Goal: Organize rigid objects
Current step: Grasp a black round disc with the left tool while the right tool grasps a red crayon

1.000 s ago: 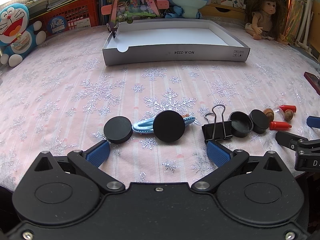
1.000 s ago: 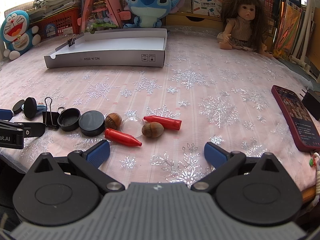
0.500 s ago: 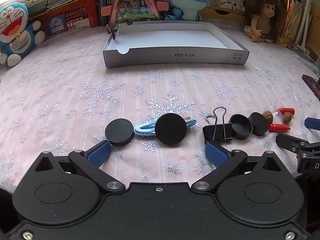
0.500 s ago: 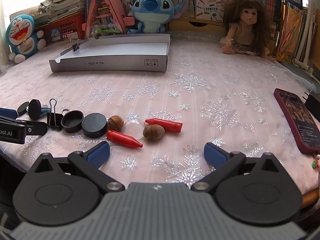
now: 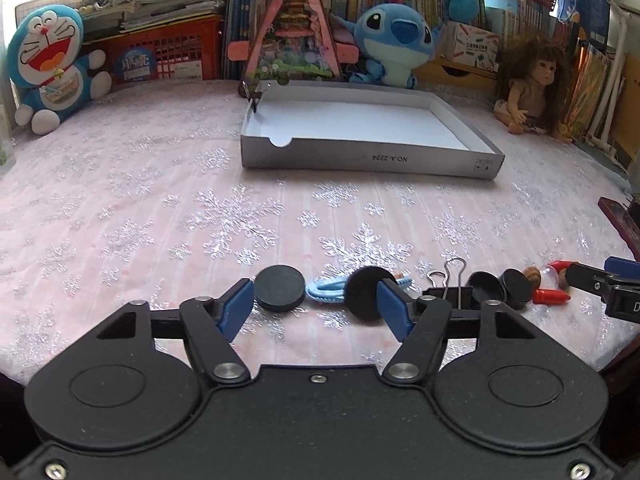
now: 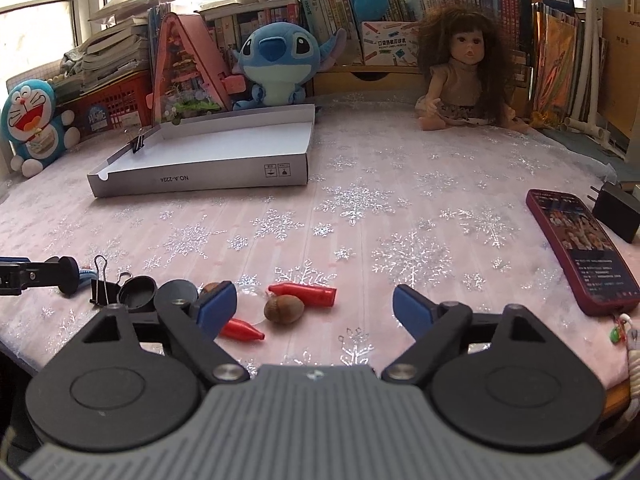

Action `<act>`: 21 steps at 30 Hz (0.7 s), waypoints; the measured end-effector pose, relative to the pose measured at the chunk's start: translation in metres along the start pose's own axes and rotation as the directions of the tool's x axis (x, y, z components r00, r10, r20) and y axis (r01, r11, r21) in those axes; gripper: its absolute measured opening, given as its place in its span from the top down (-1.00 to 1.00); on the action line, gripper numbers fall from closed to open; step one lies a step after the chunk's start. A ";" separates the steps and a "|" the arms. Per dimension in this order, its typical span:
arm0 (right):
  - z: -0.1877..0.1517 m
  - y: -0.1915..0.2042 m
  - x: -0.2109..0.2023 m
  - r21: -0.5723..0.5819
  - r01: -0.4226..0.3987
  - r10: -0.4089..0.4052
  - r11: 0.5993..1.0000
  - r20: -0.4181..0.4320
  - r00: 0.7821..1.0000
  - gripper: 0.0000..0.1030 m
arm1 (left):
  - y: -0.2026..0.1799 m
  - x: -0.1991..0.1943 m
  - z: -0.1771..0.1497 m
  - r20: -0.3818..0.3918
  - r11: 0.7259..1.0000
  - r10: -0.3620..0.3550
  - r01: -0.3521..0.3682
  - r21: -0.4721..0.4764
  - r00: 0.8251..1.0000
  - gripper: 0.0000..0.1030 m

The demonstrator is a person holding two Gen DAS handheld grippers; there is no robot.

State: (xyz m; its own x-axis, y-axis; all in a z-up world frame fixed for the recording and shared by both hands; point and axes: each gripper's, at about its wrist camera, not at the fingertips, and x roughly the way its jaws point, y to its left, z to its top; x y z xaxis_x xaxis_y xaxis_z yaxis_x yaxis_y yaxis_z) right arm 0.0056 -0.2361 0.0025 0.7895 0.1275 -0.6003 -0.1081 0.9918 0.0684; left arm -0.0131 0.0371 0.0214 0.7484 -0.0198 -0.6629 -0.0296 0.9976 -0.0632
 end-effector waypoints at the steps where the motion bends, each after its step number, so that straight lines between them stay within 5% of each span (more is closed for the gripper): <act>1: 0.000 -0.001 0.001 0.003 0.006 -0.006 1.000 -0.001 1.000 -0.70 | 0.001 0.000 0.000 0.004 1.000 0.009 -0.009 0.003 1.000 -0.14; 5: 0.002 -0.001 0.003 0.002 0.024 -0.024 1.000 -0.007 1.000 -0.63 | 0.003 0.001 0.001 0.020 0.998 0.052 -0.052 0.030 0.998 0.04; 21: 0.008 0.009 0.022 -0.003 0.056 -0.056 0.998 -0.091 0.994 -0.20 | 0.011 0.014 -0.005 0.022 0.997 0.062 -0.063 0.046 0.998 0.09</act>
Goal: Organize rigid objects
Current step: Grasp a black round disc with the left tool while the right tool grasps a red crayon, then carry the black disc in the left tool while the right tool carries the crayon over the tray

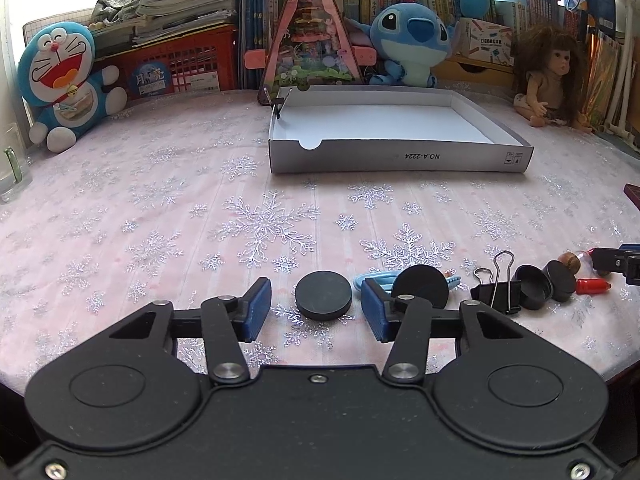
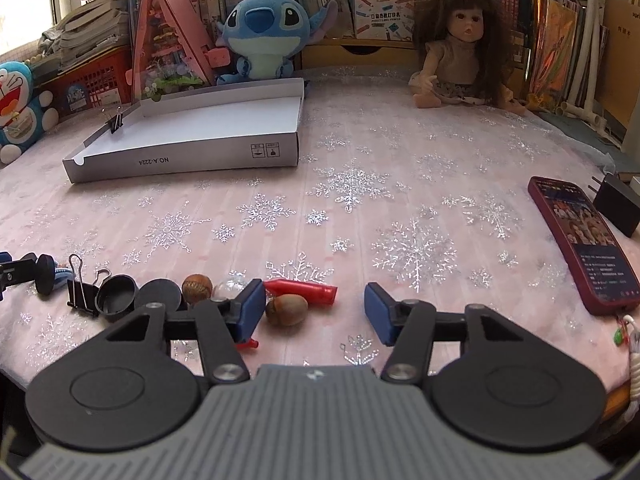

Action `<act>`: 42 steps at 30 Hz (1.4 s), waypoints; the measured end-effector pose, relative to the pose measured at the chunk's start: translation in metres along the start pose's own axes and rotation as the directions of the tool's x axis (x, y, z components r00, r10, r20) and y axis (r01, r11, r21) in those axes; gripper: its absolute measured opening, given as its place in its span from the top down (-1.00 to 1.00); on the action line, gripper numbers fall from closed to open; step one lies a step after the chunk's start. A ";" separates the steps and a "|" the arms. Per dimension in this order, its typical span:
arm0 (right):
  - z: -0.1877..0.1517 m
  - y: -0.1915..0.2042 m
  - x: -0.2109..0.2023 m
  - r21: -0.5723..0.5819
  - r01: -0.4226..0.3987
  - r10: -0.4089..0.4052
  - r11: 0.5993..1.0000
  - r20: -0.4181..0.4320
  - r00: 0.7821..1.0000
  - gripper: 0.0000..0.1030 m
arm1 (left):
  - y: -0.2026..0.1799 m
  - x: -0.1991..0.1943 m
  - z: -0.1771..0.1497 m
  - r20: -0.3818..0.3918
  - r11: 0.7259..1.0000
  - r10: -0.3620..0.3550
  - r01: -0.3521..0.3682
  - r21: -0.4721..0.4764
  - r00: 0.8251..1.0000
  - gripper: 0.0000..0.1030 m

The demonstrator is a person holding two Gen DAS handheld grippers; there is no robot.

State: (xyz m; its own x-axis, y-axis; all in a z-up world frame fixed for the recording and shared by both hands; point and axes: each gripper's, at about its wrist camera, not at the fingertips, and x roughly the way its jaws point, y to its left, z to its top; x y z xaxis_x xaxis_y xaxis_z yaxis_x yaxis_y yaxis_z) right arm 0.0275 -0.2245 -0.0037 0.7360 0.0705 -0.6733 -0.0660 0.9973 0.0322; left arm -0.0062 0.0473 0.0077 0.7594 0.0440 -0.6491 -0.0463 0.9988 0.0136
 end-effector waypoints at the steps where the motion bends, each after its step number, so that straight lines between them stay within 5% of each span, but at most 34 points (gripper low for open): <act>1: 0.001 0.000 0.001 0.001 0.003 -0.003 1.000 -0.001 1.000 -0.17 | 0.001 0.001 0.000 0.000 1.000 -0.001 0.001 -0.004 1.000 0.09; 19: 0.011 -0.024 0.009 0.027 0.069 -0.069 0.997 -0.011 0.998 -0.13 | 0.000 0.010 -0.001 0.014 1.000 -0.013 0.013 0.002 1.000 0.19; 24: 0.010 -0.026 0.005 0.043 0.027 -0.027 0.999 0.000 1.000 -0.16 | -0.001 0.011 0.001 0.016 1.000 -0.014 0.013 0.005 1.000 0.19; 31: 0.008 -0.015 0.004 -0.006 0.033 -0.033 0.999 0.010 0.999 -0.32 | -0.003 0.012 0.001 0.021 1.000 -0.020 0.020 0.011 1.000 0.19; 38: 0.002 -0.019 -0.001 -0.032 0.033 -0.032 0.999 0.011 0.999 -0.32 | -0.005 0.012 0.000 0.033 0.999 -0.034 0.033 0.011 0.999 0.42; 42: 0.001 -0.012 0.001 -0.050 0.003 -0.003 0.999 0.010 1.000 0.08 | -0.008 0.010 0.001 0.042 0.999 -0.037 0.036 0.021 0.998 0.43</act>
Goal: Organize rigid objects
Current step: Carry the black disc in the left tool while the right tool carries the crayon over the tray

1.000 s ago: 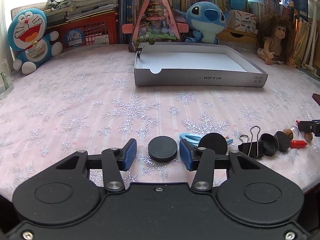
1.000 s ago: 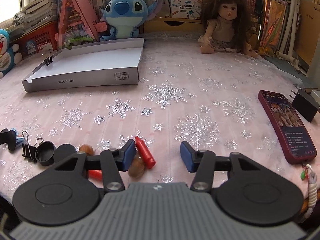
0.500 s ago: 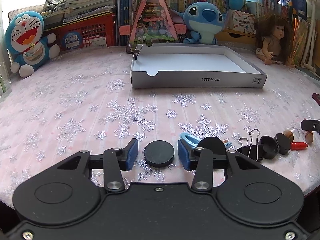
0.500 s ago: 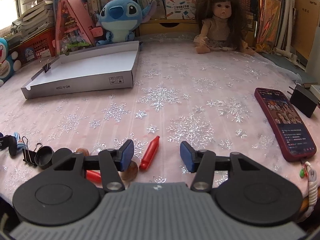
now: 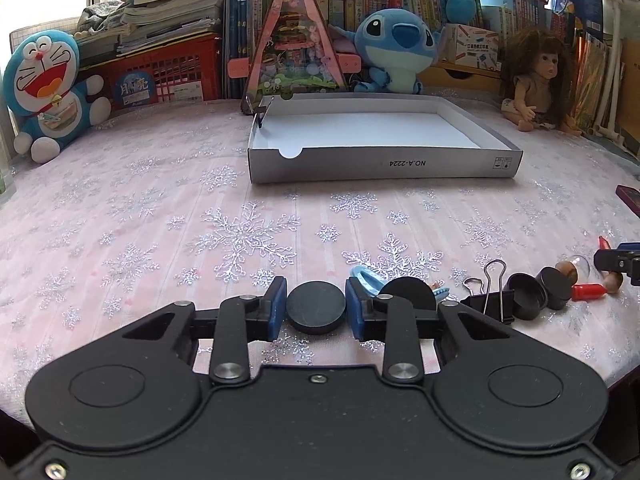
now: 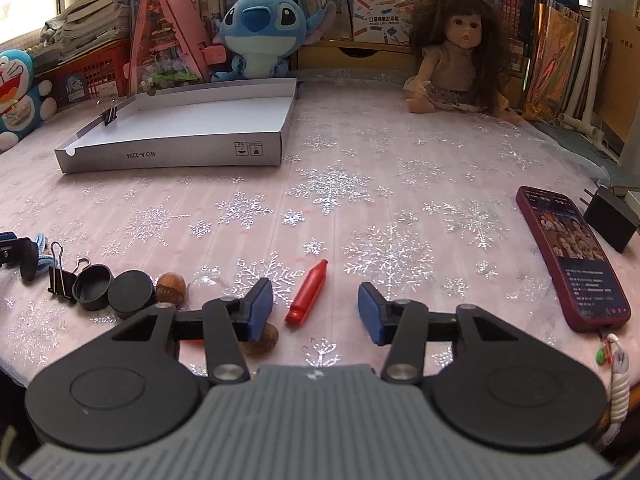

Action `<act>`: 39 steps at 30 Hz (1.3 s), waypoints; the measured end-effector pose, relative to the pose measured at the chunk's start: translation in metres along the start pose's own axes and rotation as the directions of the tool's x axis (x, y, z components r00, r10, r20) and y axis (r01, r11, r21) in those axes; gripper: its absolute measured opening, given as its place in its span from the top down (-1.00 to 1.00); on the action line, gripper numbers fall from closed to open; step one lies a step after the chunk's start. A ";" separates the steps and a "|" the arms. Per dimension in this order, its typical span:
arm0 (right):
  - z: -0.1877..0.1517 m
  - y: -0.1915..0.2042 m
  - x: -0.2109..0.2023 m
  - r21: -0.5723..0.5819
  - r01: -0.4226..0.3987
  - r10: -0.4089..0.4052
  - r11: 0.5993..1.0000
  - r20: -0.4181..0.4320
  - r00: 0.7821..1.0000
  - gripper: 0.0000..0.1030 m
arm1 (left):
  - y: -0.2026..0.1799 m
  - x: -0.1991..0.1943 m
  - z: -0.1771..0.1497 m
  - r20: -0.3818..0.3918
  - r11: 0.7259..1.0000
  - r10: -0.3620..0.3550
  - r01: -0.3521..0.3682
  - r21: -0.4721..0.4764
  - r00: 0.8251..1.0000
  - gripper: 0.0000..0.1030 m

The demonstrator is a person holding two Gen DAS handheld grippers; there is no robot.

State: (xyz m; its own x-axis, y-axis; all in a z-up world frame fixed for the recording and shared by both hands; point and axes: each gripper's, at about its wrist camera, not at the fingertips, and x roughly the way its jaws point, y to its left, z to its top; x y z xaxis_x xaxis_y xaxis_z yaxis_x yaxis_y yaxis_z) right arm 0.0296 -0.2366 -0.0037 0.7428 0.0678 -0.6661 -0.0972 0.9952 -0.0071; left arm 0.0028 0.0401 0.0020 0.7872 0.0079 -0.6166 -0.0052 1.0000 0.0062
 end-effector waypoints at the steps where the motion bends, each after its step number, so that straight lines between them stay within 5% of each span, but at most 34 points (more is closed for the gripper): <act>1: 0.000 0.002 0.001 -0.003 0.002 -0.002 1.000 -0.002 1.000 0.34 | 0.000 0.000 0.001 0.001 1.000 0.000 0.000 -0.001 1.000 0.43; 2: 0.001 0.004 0.002 -0.009 0.008 -0.008 1.000 -0.003 1.000 0.57 | 0.000 -0.001 0.001 0.003 1.000 0.000 0.000 -0.002 1.000 0.43; 5: 0.002 0.008 0.002 -0.023 0.010 -0.010 1.000 0.002 1.000 0.74 | 0.000 -0.001 0.004 0.008 1.000 0.005 -0.005 -0.005 1.000 0.43; 18: 0.025 0.000 0.000 0.008 -0.011 0.010 1.000 0.040 0.999 0.75 | 0.009 0.001 0.034 0.036 1.000 0.006 -0.005 -0.029 0.999 0.43; 29: 0.093 -0.012 0.023 0.113 -0.106 0.098 0.988 0.075 0.992 0.75 | 0.022 0.024 0.112 0.052 0.994 -0.042 0.047 -0.097 0.998 0.43; 39: 0.161 -0.007 0.074 0.163 -0.184 0.180 0.969 0.035 0.983 0.75 | 0.013 0.092 0.184 -0.013 0.986 -0.109 0.107 -0.130 0.994 0.43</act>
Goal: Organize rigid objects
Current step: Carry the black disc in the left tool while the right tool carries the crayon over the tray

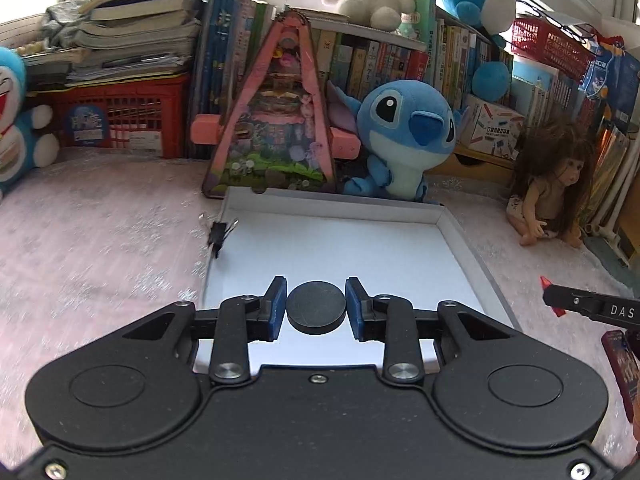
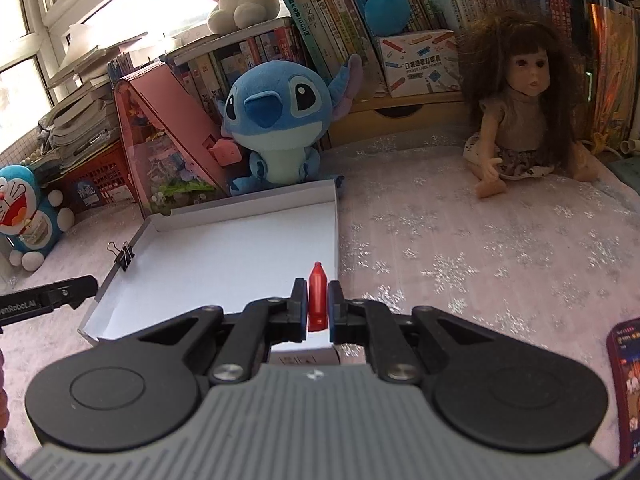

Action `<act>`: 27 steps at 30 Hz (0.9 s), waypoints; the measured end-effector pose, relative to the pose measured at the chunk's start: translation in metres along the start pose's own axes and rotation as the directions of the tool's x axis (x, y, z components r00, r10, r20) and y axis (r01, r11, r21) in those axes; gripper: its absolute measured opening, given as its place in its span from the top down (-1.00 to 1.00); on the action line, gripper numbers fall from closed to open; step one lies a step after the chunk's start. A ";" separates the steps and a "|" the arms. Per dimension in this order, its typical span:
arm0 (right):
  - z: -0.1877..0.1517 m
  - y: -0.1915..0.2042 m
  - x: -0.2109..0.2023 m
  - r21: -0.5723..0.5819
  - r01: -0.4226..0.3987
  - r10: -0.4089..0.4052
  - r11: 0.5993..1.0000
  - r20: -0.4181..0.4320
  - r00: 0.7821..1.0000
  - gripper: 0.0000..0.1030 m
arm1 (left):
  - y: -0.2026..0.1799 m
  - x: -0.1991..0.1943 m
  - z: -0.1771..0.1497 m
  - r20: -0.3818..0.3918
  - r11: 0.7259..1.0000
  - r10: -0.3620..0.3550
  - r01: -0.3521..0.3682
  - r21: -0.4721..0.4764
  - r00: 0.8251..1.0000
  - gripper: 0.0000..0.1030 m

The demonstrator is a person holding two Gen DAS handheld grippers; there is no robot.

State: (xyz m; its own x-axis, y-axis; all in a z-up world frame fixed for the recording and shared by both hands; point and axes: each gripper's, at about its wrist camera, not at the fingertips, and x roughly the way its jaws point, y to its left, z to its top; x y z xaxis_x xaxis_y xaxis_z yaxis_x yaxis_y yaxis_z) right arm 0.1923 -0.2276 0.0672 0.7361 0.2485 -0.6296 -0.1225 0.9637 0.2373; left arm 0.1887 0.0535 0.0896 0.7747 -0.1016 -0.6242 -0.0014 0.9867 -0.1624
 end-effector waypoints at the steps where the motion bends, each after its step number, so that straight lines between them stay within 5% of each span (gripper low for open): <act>1: 0.007 0.002 0.007 0.003 -0.014 0.014 1.000 -0.005 1.000 0.75 | -0.002 0.008 0.006 -0.006 1.000 -0.001 0.001 0.000 1.000 0.43; 8: 0.043 0.018 0.064 0.001 -0.023 0.023 1.000 -0.067 0.998 0.75 | -0.012 0.081 0.039 -0.043 1.000 0.018 -0.019 -0.009 0.999 0.43; 14: 0.042 0.028 0.107 -0.014 -0.018 0.017 1.000 -0.119 0.993 0.75 | -0.024 0.122 0.028 -0.080 0.996 0.052 -0.045 0.083 0.995 0.42; 27: 0.021 0.031 0.142 -0.049 0.014 -0.022 0.999 -0.169 0.985 0.75 | -0.025 0.149 0.005 -0.106 0.991 0.085 -0.073 0.112 0.991 0.42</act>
State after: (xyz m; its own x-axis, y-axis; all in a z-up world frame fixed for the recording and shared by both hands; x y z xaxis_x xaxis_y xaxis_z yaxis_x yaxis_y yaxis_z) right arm 0.3070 -0.1645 0.0001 0.6151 0.2403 -0.7509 -0.1452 0.9707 0.1917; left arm 0.3068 0.0143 0.0043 0.7007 -0.0306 -0.7128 0.0131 0.9995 -0.0300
